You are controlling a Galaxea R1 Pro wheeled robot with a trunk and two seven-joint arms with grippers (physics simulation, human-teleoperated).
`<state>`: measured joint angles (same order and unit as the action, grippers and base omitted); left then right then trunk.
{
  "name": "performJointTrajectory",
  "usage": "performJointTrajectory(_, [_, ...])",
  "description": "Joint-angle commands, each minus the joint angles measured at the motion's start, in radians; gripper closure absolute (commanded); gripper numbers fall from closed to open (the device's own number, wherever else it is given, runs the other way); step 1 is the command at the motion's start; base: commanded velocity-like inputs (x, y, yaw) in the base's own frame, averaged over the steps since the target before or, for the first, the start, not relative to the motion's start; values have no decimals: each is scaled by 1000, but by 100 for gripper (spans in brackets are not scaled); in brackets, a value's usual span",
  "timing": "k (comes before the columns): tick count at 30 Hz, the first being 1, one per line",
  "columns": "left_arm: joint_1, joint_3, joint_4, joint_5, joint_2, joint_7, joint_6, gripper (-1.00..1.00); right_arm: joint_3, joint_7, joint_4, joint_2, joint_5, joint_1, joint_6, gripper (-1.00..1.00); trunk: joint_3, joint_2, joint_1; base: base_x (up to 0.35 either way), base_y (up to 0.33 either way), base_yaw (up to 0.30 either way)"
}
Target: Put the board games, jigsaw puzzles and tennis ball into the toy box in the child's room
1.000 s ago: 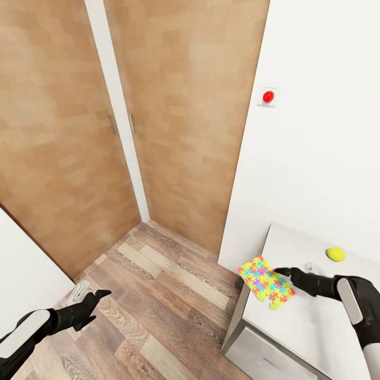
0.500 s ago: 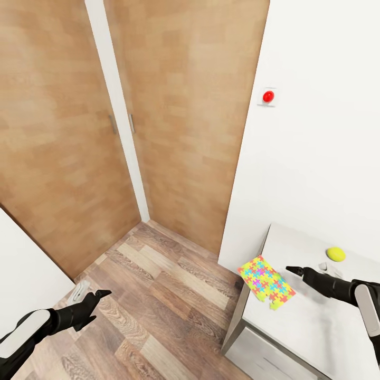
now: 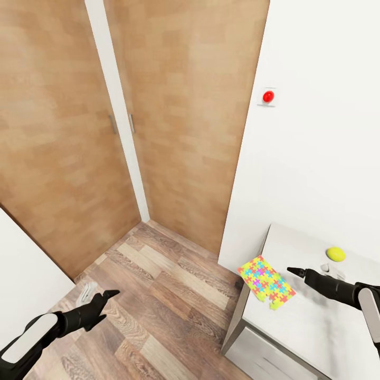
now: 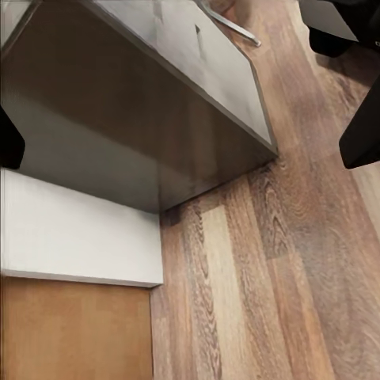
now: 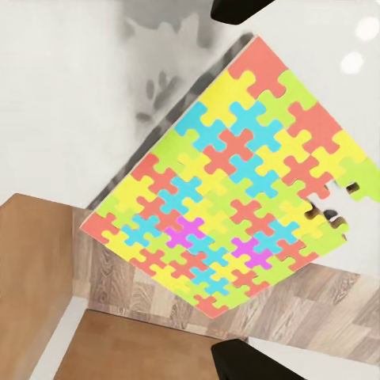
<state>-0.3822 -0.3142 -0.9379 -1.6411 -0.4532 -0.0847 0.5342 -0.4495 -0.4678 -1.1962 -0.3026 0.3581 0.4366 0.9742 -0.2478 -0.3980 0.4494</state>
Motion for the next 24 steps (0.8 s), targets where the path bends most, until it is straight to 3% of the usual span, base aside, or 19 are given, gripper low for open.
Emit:
performJointTrajectory(1, [-1, -2, -2, -10, -1, -3, 0, -100, -2, -8, 0, 0, -7, 1, 5, -100, -2, -2, 1, 0, 0, 0])
performJointTrajectory(24, [-1, -2, -2, -10, -1, 13, 0, -100, -2, -8, 0, 0, -7, 1, 5, -100, -2, -2, 1, 0, 0, 0])
